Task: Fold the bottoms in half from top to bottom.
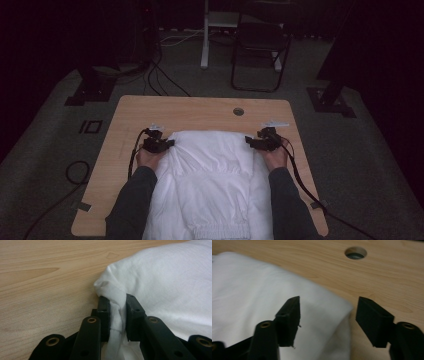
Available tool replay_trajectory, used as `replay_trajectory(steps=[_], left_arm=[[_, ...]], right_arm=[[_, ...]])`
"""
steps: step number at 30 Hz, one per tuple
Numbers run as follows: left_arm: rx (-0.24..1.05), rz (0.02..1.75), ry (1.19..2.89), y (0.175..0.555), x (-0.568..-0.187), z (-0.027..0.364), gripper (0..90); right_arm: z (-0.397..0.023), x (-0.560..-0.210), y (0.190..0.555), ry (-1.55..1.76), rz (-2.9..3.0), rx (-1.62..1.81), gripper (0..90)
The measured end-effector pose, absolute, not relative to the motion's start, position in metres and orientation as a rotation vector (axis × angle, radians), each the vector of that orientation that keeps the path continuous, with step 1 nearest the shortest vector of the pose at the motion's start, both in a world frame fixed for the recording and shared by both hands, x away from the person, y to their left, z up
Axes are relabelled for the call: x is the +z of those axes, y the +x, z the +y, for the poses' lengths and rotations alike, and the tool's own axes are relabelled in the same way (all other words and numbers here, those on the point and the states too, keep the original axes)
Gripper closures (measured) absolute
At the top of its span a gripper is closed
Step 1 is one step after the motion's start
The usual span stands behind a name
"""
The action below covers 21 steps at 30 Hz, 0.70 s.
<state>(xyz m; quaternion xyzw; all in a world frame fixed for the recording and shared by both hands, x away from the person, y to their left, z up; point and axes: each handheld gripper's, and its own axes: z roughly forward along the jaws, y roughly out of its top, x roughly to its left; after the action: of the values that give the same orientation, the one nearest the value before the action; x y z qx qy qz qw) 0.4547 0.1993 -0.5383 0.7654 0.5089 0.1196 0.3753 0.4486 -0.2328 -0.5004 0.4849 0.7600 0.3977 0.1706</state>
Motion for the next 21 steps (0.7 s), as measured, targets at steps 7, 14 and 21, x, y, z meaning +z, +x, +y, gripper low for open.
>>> replay_trajectory(steps=[7, 14, 21], left_arm=[[0.299, 1.297, 1.955, 0.455, -0.539, 0.200, 76.8], [0.296, 1.301, 1.951, 0.455, -0.539, 0.201, 76.7], [0.299, 1.315, 1.952, 0.455, -0.537, 0.200, 80.2]], right_arm=[[-0.229, -0.529, 0.486, 1.499, 2.213, 1.138, 27.9], [-0.218, -0.537, 0.488, 1.459, 2.270, 1.043, 45.3], [-0.219, -0.537, 0.484, 1.511, 2.317, 1.130, 82.4]])
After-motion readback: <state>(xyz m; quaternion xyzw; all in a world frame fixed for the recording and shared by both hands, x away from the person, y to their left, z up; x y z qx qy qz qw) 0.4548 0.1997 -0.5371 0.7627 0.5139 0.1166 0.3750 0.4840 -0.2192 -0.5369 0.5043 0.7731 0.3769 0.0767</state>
